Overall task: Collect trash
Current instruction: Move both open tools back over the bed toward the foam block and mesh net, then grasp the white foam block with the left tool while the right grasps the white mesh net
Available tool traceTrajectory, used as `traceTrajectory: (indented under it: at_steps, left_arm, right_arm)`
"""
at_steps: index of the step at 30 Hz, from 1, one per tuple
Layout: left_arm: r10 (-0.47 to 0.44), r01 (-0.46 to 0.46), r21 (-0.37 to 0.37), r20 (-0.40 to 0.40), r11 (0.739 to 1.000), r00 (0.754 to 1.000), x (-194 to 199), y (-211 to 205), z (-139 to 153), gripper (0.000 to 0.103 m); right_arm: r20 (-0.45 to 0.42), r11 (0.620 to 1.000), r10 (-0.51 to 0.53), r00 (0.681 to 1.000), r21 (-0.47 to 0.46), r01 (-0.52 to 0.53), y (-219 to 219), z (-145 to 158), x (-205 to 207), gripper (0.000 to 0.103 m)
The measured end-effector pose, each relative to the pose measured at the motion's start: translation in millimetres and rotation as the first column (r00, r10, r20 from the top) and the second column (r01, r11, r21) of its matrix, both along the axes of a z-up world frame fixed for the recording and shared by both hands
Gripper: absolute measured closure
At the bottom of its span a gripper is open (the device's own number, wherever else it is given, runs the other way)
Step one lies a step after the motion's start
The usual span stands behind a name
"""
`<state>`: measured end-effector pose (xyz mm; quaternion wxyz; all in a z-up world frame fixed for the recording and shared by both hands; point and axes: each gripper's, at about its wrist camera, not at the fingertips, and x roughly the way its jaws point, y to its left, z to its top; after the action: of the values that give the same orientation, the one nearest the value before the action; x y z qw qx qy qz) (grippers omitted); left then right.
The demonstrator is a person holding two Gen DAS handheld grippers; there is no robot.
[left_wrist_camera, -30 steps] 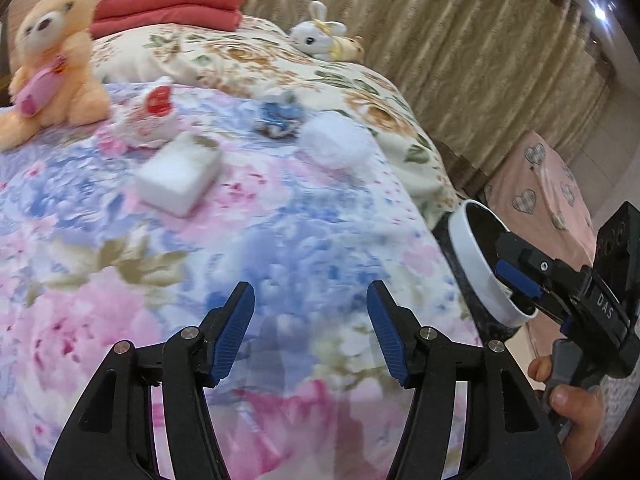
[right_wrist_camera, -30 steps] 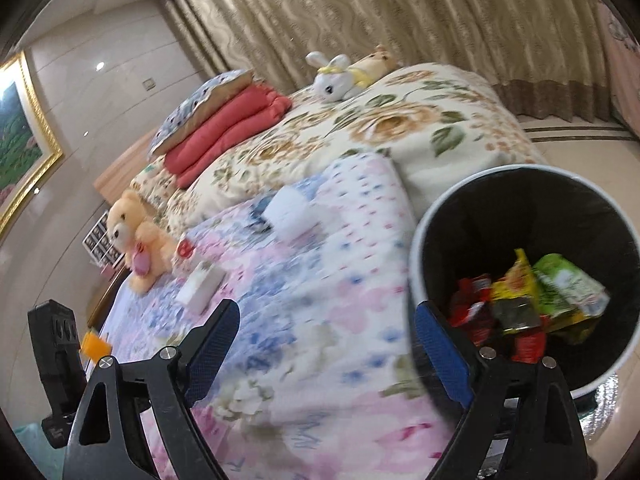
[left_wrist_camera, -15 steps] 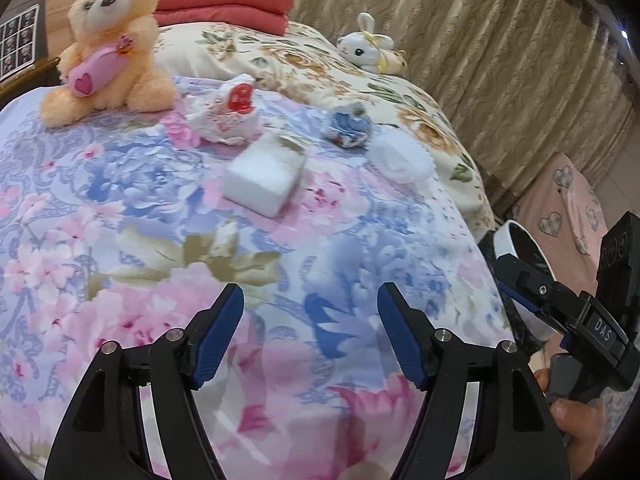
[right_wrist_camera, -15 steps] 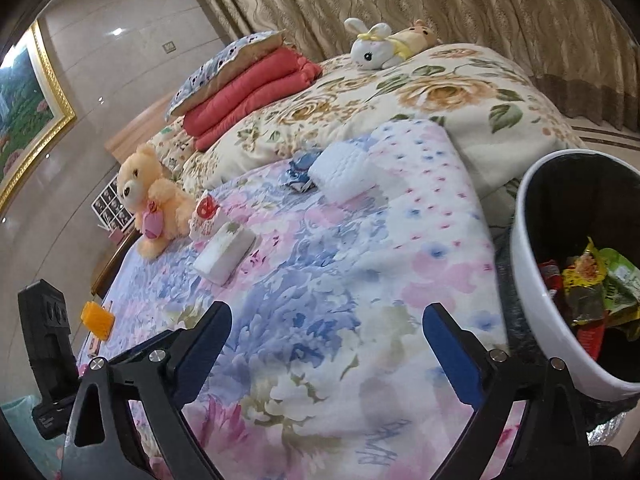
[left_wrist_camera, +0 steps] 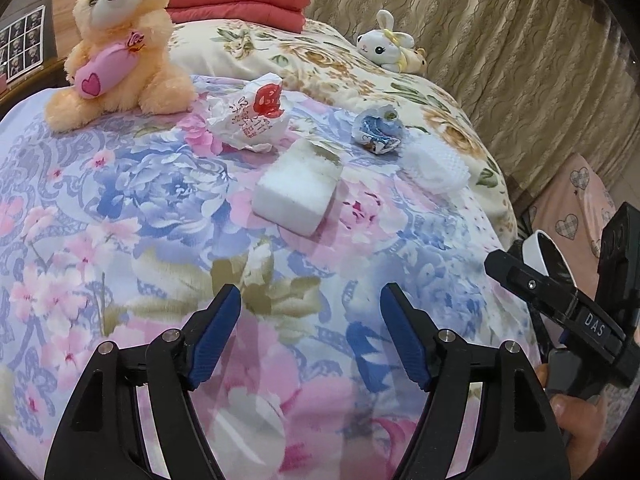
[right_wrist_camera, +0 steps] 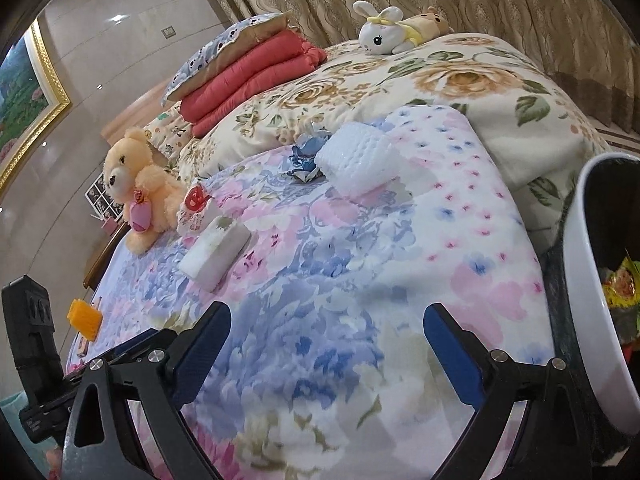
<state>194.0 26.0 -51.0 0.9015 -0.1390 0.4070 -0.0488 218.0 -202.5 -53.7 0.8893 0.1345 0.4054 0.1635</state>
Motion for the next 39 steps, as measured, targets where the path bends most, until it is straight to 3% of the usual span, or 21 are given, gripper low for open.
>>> traceTrajectory:
  at_steps: [22, 36, 39]
  left_arm:
    - [-0.02, 0.022, 0.043, -0.044, 0.999, 0.999, 69, 6, -3, 0.028]
    - [-0.017, 0.019, 0.091, -0.032, 0.996, 0.999, 84, -4, -9, 0.029]
    - [-0.026, 0.029, 0.097, -0.031, 0.995, 0.999, 85, -6, -10, 0.039]
  right_arm:
    - [-0.023, 0.999, -0.048, 0.999, 0.017, 0.049, -2, -8, 78, 0.005]
    - [-0.039, 0.994, -0.077, 0.996, 0.076, 0.079, -7, -14, 111, 0.005]
    - [-0.016, 0.995, -0.078, 0.997, 0.053, 0.079, -5, -13, 114, 0.009]
